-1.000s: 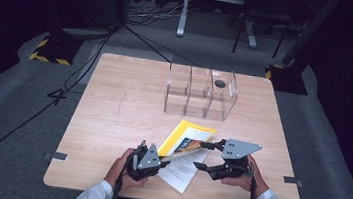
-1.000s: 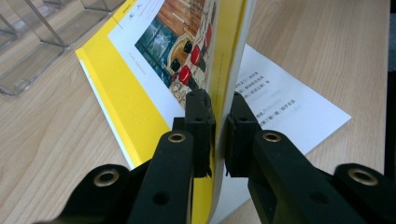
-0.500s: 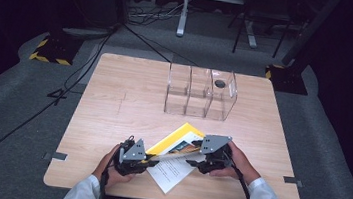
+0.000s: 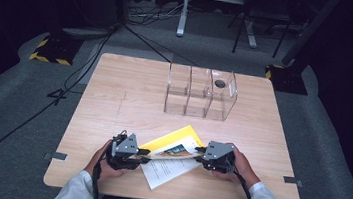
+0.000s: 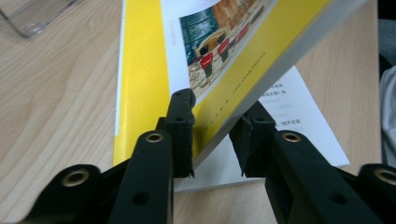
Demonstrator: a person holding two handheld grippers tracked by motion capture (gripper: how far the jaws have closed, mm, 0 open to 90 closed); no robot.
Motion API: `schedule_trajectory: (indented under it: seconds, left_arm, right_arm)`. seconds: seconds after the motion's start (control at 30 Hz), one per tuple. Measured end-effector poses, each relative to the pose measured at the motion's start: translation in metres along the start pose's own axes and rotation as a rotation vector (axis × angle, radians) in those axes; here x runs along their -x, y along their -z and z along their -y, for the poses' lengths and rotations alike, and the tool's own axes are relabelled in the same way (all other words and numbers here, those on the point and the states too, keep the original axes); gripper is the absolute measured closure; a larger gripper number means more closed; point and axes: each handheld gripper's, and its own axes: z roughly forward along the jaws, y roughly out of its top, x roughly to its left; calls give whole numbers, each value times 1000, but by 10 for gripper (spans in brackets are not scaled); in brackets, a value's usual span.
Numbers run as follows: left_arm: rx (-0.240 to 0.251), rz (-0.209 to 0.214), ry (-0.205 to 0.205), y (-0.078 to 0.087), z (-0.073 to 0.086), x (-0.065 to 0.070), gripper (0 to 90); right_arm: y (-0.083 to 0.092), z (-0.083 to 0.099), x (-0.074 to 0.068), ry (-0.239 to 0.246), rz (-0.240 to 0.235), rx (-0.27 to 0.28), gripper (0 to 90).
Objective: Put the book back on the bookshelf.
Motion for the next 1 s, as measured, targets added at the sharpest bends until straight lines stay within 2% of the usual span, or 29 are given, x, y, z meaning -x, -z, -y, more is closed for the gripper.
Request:
schedule_trajectory:
  seconds: [0.13, 0.2, 0.27, 0.4, 0.5, 0.6, 0.7, 0.77, 0.9, 1.0]
  left_arm:
    - [-19, -31, 34, 2, 3, -6, 611]
    - [-34, -56, 47, 2, 3, -5, 532]
    - [-41, -62, 47, 4, 2, -2, 472]
    - [-46, -103, 51, 8, -4, 12, 339]
    - [-65, -152, 22, 7, -17, 30, 301]
    - [-82, -179, -1, 1, -30, 45, 294]
    - [-97, -198, -22, -4, -36, 53, 310]
    - [-91, -204, -27, -6, -38, 53, 324]
    - [-93, -251, 18, -9, -34, 44, 366]
    - [-104, -260, 3, -10, -29, 40, 519]
  right_arm:
    - [-4, -3, -8, 44, 24, 10, 745]
    - [-5, -5, -11, 65, 38, 6, 755]
    - [-6, -7, -13, 70, 33, -4, 756]
    - [-6, -9, -15, 78, 40, -16, 756]
    - [-5, -12, -15, 81, 46, -24, 758]
    - [-6, -18, -19, 78, 53, -34, 764]
    - [-7, -24, -23, 76, 47, -40, 770]
    - [-8, -26, -24, 74, 44, -38, 773]
    - [-12, -34, -29, 53, 30, -40, 777]
    - [-13, -37, -31, 41, 23, -40, 776]
